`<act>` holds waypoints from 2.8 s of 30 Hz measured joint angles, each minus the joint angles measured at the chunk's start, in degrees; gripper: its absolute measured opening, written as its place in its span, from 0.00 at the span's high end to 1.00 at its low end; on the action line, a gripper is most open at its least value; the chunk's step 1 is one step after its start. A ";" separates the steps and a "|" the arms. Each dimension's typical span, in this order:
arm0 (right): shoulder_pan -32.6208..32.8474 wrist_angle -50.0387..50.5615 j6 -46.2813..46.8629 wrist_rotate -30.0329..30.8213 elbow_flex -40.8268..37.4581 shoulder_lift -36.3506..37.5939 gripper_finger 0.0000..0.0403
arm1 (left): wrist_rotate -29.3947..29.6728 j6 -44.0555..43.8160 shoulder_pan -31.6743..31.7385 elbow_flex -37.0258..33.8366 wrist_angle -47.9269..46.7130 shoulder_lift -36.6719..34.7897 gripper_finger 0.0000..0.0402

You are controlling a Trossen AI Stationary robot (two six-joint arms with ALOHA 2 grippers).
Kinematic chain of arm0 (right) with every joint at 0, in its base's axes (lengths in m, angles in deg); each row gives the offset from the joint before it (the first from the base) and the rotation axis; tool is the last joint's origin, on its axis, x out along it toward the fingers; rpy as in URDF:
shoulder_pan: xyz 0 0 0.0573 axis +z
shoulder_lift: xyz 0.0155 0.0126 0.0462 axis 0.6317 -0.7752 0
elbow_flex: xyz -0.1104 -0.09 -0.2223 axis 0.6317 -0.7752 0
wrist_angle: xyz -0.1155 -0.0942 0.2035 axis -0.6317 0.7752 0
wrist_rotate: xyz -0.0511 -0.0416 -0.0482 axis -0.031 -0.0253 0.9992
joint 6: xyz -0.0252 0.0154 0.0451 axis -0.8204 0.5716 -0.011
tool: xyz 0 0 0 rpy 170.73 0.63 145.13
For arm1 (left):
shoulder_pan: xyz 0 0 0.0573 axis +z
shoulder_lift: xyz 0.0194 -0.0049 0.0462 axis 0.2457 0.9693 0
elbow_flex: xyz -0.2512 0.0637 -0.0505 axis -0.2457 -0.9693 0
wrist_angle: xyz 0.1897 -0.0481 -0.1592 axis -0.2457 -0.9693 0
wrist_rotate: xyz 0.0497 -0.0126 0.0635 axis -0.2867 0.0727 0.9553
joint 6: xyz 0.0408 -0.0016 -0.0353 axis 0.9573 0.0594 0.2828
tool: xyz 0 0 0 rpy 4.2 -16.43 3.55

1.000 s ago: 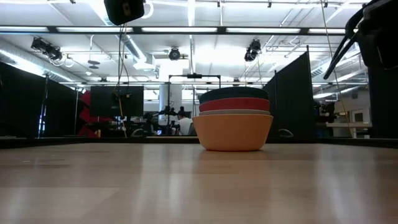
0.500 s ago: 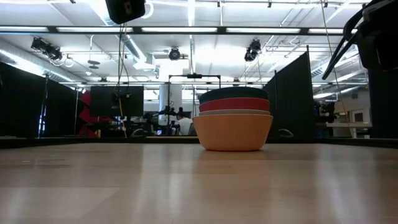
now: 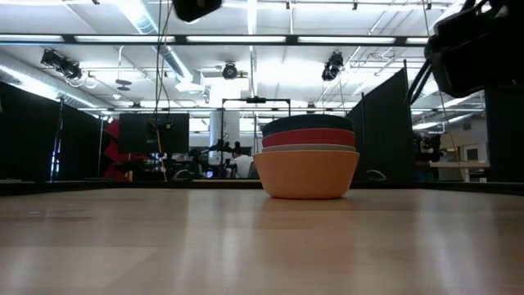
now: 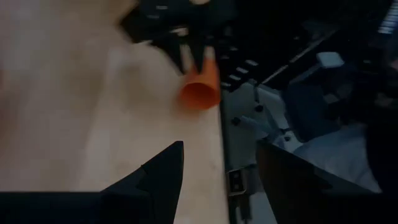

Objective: Nest bowls inside each other
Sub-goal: Move the orange cup to the right side of the stacked bowls

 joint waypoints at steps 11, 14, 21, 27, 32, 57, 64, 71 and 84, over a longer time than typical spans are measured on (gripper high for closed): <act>-2.63 3.71 -2.90 -0.12 0.00 2.52 0.57 | -6.77 -3.49 -2.66 -0.04 14.35 11.26 0.55; -4.03 7.23 -4.83 -0.03 0.00 4.72 0.56 | -6.67 -3.47 -2.60 -0.04 14.69 11.48 0.57; -6.36 10.64 -11.84 -6.16 0.00 6.27 0.58 | -5.58 -3.59 -1.81 -0.04 14.85 11.45 0.59; -8.31 13.51 -17.88 -11.49 0.00 7.55 0.59 | -4.64 -3.69 -1.13 -0.04 14.98 11.43 0.60; -9.92 15.83 -22.95 -15.90 0.00 8.59 0.60 | -3.85 -3.80 -0.58 -0.04 15.12 11.41 0.61; -12.70 21.26 -49.76 -25.85 9.32 -1.08 0.66 | 1.68 -0.91 6.27 -0.03 3.96 -1.92 0.61; -13.25 24.99 -57.48 -27.61 13.60 -5.79 0.67 | 4.28 1.06 7.80 -0.02 -4.87 -7.52 0.61; -13.74 35.15 -68.62 -28.16 19.76 -10.44 0.64 | 6.43 0.90 7.79 -0.02 -7.05 -9.45 0.61; -13.67 36.60 -73.68 -29.44 23.46 -11.97 0.59 | 9.41 1.67 9.06 -0.01 -12.24 -14.01 0.61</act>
